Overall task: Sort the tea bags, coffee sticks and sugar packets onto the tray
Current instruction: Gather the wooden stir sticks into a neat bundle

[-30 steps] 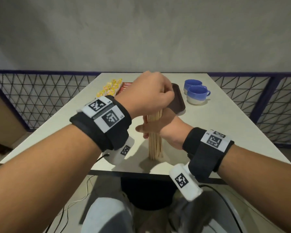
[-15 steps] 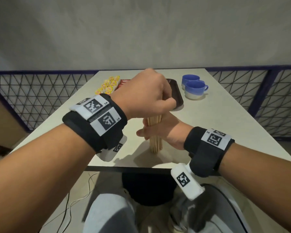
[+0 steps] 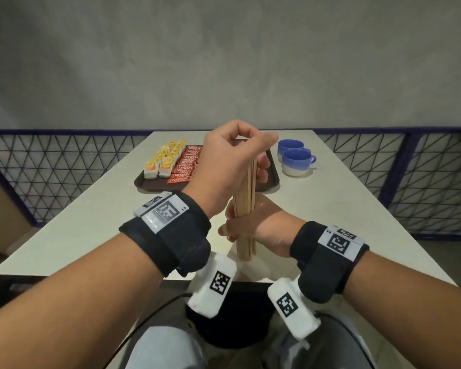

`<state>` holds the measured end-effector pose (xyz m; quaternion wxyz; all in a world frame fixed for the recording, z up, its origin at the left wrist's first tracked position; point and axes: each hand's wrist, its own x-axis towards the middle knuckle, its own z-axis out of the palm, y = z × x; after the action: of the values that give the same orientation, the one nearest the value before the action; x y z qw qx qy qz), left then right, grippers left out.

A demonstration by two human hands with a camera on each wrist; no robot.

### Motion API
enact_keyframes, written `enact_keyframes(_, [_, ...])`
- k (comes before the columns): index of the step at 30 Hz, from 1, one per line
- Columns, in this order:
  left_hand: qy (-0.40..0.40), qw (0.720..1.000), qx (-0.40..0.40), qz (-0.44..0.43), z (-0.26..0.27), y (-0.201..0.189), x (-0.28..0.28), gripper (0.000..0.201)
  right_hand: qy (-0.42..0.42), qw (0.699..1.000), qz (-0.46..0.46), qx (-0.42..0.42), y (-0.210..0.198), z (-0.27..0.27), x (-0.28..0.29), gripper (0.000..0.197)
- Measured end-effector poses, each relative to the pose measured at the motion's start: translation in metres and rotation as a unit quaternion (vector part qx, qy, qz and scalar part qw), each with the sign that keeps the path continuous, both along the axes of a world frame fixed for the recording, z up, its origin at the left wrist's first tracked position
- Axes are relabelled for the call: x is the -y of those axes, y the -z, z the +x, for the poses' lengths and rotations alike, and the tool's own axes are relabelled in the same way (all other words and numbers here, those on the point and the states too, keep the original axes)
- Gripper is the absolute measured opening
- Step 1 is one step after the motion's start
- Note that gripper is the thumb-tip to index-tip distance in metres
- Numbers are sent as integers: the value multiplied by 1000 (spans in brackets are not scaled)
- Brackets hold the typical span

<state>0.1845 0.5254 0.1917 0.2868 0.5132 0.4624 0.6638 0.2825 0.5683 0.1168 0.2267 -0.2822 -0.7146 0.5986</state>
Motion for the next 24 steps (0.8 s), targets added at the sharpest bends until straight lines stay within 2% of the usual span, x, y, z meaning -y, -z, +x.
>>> enact_keyframes(3, [5, 1000, -11, -28, 10, 16, 1, 34, 7, 999, 18, 28, 11, 2, 4, 24])
enact_keyframes(6, [14, 998, -7, -57, 11, 25, 4, 45, 2, 999, 18, 46, 17, 4, 9, 18])
enact_keyframes(11, [36, 998, 44, -35, 8, 8, 4, 41, 16, 1000, 3, 9, 4, 5, 5, 31])
enact_keyframes(16, [56, 994, 24, -90, 13, 39, 13, 44, 5, 999, -31, 8, 22, 7, 19, 25])
enact_keyframes(19, [24, 994, 8, -108, 14, 53, 14, 35, 3, 1000, -11, 8, 22, 7, 19, 18])
enact_keyframes(22, [-25, 995, -11, -100, 14, 50, 10, 32, -18, 999, 31, 25, 14, 8, 16, 31])
enact_keyframes(24, [-60, 995, -1, -85, 14, 46, 9, 34, -34, 999, 24, 2, 1, 14, 9, 40])
